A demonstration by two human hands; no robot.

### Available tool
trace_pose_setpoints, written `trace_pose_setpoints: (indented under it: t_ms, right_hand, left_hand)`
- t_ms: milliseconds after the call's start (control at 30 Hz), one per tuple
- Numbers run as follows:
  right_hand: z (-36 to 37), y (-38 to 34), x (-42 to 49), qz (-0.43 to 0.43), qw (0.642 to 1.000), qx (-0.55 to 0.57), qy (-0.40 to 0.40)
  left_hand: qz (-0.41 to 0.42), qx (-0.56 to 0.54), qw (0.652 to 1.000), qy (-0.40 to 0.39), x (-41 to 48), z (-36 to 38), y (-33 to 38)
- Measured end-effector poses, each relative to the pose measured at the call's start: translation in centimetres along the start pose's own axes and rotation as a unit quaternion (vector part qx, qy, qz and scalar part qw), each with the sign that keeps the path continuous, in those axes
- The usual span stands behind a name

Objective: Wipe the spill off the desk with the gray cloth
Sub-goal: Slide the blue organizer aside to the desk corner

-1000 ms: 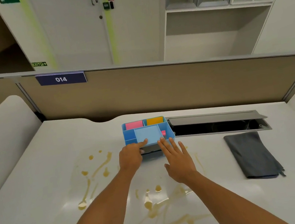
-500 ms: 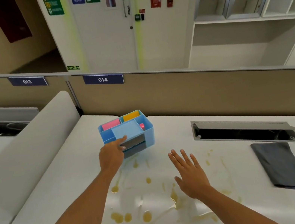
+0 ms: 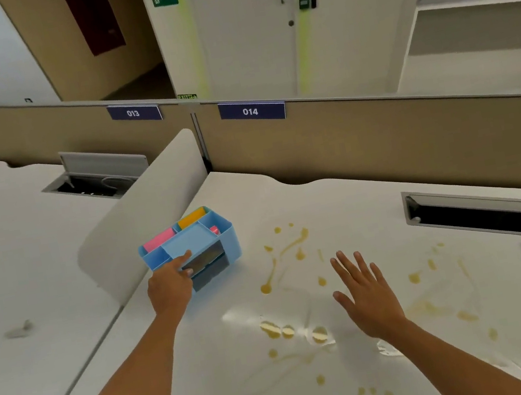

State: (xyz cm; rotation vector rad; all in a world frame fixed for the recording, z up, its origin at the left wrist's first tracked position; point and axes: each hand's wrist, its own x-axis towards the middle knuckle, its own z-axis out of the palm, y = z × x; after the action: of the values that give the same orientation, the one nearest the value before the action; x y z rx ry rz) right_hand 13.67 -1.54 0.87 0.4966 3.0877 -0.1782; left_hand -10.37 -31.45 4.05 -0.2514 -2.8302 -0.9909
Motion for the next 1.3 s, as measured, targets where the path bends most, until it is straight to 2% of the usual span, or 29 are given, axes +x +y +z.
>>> trace_pose_setpoints:
  t_ms: [167,533,700,833,967,1200,1300]
  right_hand:
    - [1.2,-1.9,-1.0,-0.012,1.000,0.016,-0.012]
    - [1.5,-2.6,-3.4,0.000,1.000,0.014,-0.017]
    - [1.1,-2.3,-4.2,0.019,0.999,0.025,-0.008]
    - [1.0,-1.7,-5.2,0.038,0.999,0.040,0.000]
    - [1.1,-1.3,-6.0,0.059,0.997,0.040,0.004]
    - [0.5,-0.7,-6.8,0.090,0.993,0.069,0.027]
    - [0.0,0.3,-7.0,0.100,0.991,0.085,0.034]
  left_hand:
    - [-0.030,-0.010,0.999,0.009,-1.5,-0.5,-2.0]
    - [-0.011,-0.006,1.000,-0.007,-3.9,-0.2,-3.2]
    - [0.002,0.024,0.999,-0.024,-4.5,-0.3,-3.9]
    - [-0.030,0.111,0.993,0.035,-5.5,0.2,-2.9]
    - [0.056,0.103,0.991,0.066,-6.9,1.2,0.5]
    - [0.172,0.073,0.981,-0.058,-8.9,4.8,6.6]
    - [0.221,0.032,0.963,-0.150,-9.7,7.0,8.6]
